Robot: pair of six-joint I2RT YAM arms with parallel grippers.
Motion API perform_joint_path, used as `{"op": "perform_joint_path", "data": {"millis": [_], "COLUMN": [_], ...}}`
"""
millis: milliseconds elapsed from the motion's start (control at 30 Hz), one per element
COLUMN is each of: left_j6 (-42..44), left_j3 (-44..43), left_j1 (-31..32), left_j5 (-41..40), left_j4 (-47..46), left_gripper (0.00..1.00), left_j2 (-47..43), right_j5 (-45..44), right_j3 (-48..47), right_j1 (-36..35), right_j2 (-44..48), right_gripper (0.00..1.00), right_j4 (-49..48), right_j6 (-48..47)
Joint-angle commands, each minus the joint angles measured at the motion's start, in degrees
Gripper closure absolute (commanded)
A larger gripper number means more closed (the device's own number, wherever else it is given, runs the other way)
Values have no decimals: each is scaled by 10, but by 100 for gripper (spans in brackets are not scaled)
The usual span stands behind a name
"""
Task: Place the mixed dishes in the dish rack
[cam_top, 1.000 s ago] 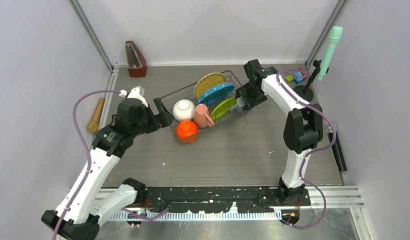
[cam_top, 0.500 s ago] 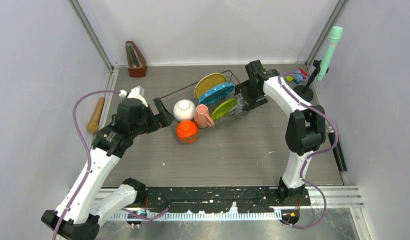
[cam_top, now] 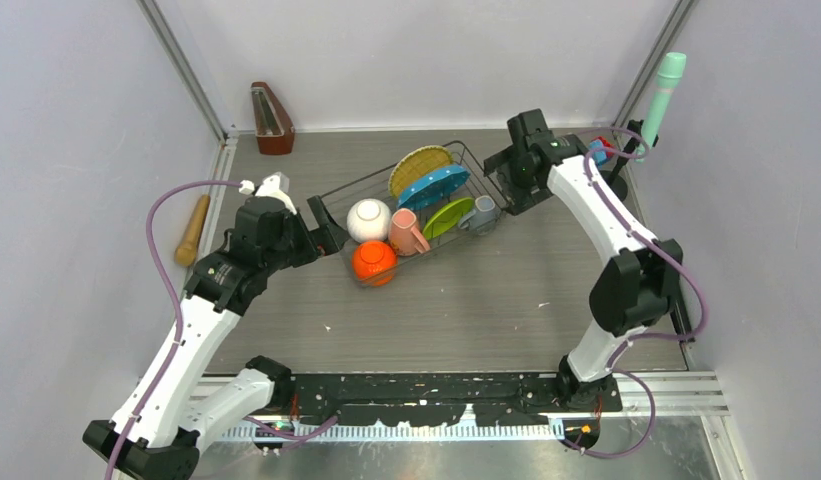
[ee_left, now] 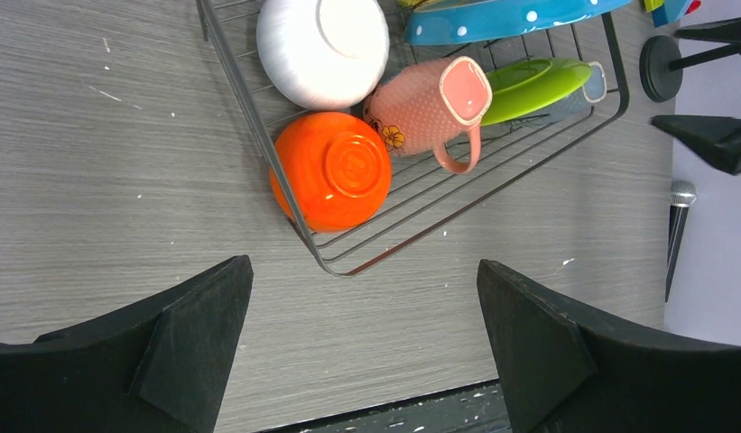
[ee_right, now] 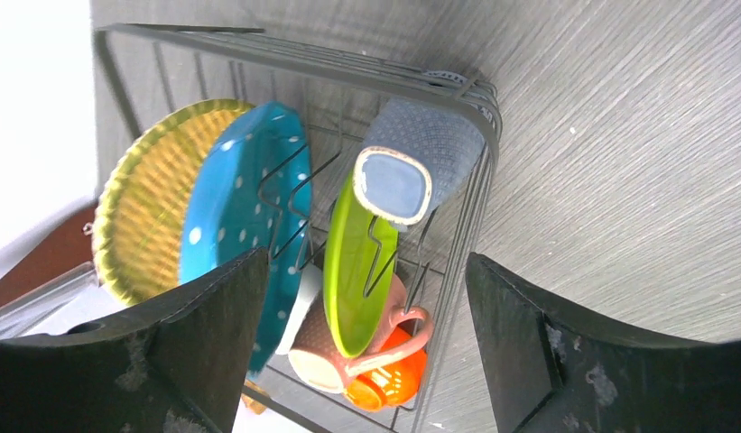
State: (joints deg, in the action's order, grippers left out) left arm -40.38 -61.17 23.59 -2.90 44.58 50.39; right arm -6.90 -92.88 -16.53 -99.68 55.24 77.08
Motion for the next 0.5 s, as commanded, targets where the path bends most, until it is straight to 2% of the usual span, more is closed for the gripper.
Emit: {"op": "perform_joint_path", "data": {"millis": [0, 133, 333, 467], "left_j6": [21, 38, 83, 122], "left_j3": [3, 26, 102, 171], "left_j1": [-2, -2, -2, -2], "left_j5": [-7, -68, -156, -218], "left_j4": [-15, -24, -75, -141], "left_gripper": [1, 1, 1, 1], "left_j2": [-9, -34, -85, -139], "right_j5": [-74, -155, -272, -295], "right_j3": [-10, 67, 299, 461], "right_j1": [5, 5, 6, 6], "right_j2": [83, 161, 317, 426], "right_gripper": [14, 14, 13, 6], "right_j4": [-15, -104, -278, -402], "right_j6": [-74, -213, -377, -481]}}
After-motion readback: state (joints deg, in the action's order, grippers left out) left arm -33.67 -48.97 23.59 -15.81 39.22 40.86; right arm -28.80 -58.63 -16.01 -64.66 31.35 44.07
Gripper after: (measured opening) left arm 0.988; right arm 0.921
